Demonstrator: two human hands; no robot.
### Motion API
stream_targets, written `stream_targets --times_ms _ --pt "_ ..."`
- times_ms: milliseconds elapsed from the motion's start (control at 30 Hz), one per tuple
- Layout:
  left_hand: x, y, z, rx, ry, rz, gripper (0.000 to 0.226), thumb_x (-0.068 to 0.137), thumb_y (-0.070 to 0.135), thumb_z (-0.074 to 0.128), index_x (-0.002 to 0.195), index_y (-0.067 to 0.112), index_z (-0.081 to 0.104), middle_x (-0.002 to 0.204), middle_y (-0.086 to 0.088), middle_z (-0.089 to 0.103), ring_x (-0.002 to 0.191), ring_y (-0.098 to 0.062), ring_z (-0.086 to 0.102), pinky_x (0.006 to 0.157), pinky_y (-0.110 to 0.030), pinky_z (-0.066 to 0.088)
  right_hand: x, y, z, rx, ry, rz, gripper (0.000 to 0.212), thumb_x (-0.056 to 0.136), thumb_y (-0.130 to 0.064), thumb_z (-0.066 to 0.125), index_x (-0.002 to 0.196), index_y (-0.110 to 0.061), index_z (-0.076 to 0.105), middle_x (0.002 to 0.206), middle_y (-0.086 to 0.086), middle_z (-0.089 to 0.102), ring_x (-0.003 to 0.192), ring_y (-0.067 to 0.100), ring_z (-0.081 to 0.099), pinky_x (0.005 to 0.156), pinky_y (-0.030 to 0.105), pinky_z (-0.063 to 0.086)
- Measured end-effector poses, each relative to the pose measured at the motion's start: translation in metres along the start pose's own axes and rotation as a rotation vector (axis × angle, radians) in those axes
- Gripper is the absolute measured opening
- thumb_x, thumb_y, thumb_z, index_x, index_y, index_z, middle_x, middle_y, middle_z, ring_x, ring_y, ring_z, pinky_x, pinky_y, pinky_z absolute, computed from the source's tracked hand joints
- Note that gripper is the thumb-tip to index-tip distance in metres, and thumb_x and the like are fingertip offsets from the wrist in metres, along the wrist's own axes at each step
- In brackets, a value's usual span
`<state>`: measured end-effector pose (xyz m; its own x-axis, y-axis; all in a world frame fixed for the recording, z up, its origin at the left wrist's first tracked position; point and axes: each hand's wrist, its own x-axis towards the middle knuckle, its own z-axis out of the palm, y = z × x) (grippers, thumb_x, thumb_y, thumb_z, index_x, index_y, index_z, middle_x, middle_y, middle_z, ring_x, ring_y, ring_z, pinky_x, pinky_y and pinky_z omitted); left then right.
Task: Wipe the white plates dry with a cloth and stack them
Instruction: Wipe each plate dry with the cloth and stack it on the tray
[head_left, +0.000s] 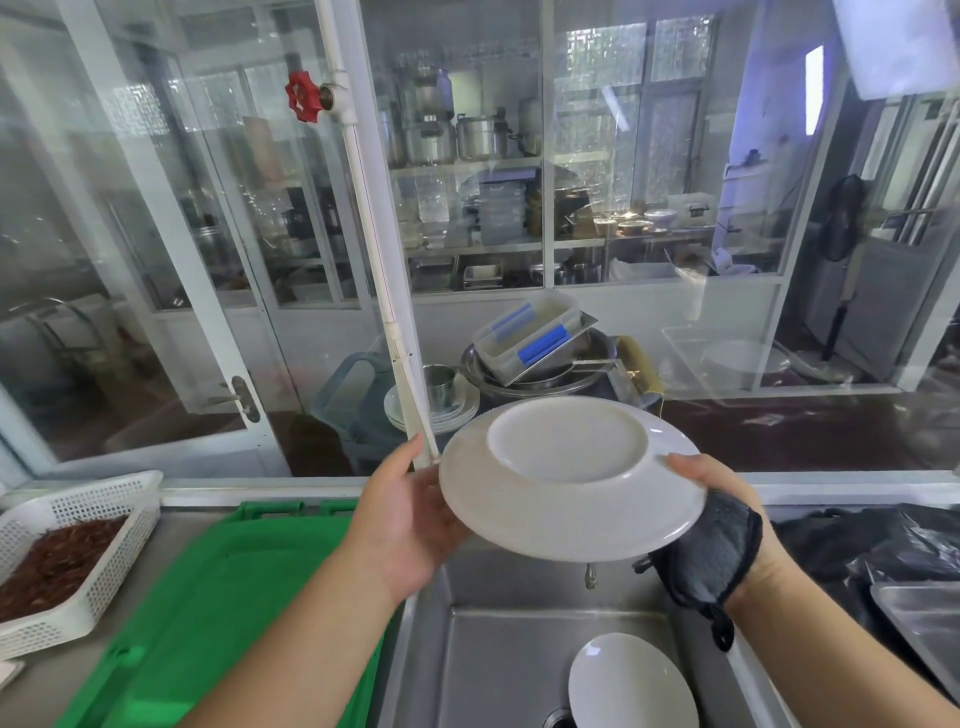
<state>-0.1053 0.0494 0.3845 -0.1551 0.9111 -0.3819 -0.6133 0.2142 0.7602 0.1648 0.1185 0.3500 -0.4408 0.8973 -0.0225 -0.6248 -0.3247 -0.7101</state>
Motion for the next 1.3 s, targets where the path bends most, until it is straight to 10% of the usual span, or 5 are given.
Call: stream_targets --times_ms 267,667,933,1133,1300 --pt "-0.014 -0.036 0.029 -0.132 -0.06 0.026 0.036 0.105 0.035 0.058 0.132 0.017 0.074 0.129 -0.012 0.076 0.118 -0.033 0.074 0.093 -0.051 0.061 -0.013 -0.003 -0.015 0.014 -0.036 0.015 0.071 0.024 -0.025 0.102 0.091 -0.008 0.085 0.09 0.016 0.079 0.073 0.032 0.078 0.058 0.04 0.063" --pt "-0.022 -0.096 0.05 -0.174 -0.051 0.003 0.056 0.07 0.02 0.085 0.123 0.007 0.073 0.12 -0.019 0.078 0.101 -0.033 0.08 0.067 -0.045 0.067 -0.031 -0.019 -0.05 -0.022 -0.028 0.118 0.073 0.032 -0.031 0.103 0.099 -0.008 0.084 0.093 0.021 0.077 0.075 0.038 0.077 0.061 0.048 0.062" --pt "-0.027 -0.103 0.058 -0.203 -0.021 0.204 0.056 0.074 0.021 0.081 0.128 0.013 0.073 0.122 -0.015 0.078 0.103 -0.028 0.079 0.069 -0.04 0.066 -0.03 -0.035 -0.063 -0.051 0.211 0.264 0.068 0.086 -0.069 0.048 0.087 -0.011 0.083 0.082 0.017 0.073 0.068 0.028 0.073 0.061 0.034 0.061" --pt "-0.031 -0.077 0.048 -0.093 -0.027 0.364 0.039 0.075 0.011 0.084 0.113 0.02 0.083 0.124 -0.013 0.078 0.113 -0.028 0.076 0.092 -0.047 0.06 -0.012 -0.054 -0.056 -0.034 0.467 0.051 0.058 0.104 -0.054 0.049 0.133 -0.006 0.064 0.12 0.012 0.074 0.113 0.028 0.069 0.109 0.043 0.047" --pt "-0.032 -0.063 0.045 0.056 -0.061 0.436 0.037 0.077 0.013 0.085 0.111 0.027 0.083 0.123 -0.007 0.079 0.111 -0.023 0.076 0.086 -0.041 0.062 -0.002 -0.074 0.0 -0.096 0.365 -0.206 0.027 0.096 -0.048 0.067 0.104 -0.023 0.074 0.091 -0.004 0.081 0.078 0.012 0.078 0.067 0.031 0.061"
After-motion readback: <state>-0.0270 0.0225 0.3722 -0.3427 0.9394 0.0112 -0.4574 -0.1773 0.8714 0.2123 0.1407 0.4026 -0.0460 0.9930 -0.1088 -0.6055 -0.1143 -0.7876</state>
